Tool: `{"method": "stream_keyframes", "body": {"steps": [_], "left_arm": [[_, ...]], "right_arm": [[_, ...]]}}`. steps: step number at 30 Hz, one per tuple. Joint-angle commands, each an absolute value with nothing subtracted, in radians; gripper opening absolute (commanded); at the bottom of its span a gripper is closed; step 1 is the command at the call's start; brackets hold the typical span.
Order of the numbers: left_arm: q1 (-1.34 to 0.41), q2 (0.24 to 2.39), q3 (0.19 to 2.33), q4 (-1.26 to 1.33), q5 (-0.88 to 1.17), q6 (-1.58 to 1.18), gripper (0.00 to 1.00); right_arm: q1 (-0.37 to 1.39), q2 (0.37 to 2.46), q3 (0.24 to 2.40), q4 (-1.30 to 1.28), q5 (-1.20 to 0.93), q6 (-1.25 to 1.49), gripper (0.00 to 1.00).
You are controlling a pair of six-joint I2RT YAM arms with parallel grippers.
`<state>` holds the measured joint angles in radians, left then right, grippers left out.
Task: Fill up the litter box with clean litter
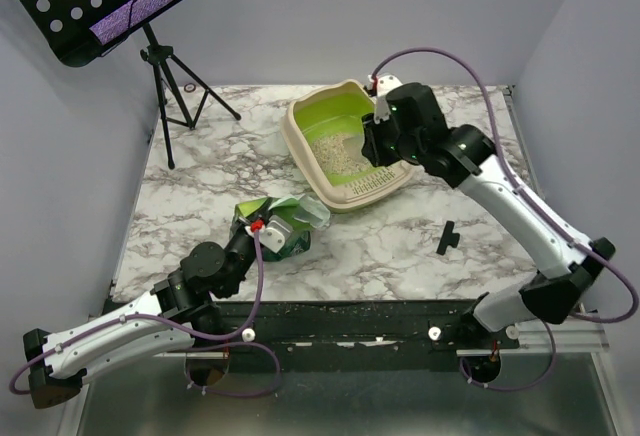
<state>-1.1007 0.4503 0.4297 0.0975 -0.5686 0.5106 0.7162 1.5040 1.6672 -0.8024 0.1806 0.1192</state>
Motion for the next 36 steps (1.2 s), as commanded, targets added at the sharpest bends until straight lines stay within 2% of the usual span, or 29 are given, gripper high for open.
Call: {"method": "stream_keyframes", "body": {"steps": [1, 6, 11, 28, 36], "left_arm": [[-1.103, 0.448, 0.459, 0.149, -0.595, 0.495, 0.00], [-1.103, 0.449, 0.465, 0.144, -0.594, 0.491, 0.00], [-1.104, 0.446, 0.468, 0.141, -0.588, 0.488, 0.00], [-1.103, 0.442, 0.469, 0.138, -0.591, 0.488, 0.00], [-1.103, 0.439, 0.466, 0.143, -0.589, 0.489, 0.00]], "right_arm": [[0.727, 1.369, 1.641, -0.888, -0.029, 0.141, 0.00], [0.741, 1.237, 1.554, -0.861, -0.127, 0.189, 0.00], [0.752, 1.216, 1.542, -0.864, -0.230, 0.210, 0.00], [0.825, 1.310, 1.505, -0.772, -0.341, 0.241, 0.00], [0.838, 1.439, 1.511, -0.697, -0.363, 0.301, 0.00]]}}
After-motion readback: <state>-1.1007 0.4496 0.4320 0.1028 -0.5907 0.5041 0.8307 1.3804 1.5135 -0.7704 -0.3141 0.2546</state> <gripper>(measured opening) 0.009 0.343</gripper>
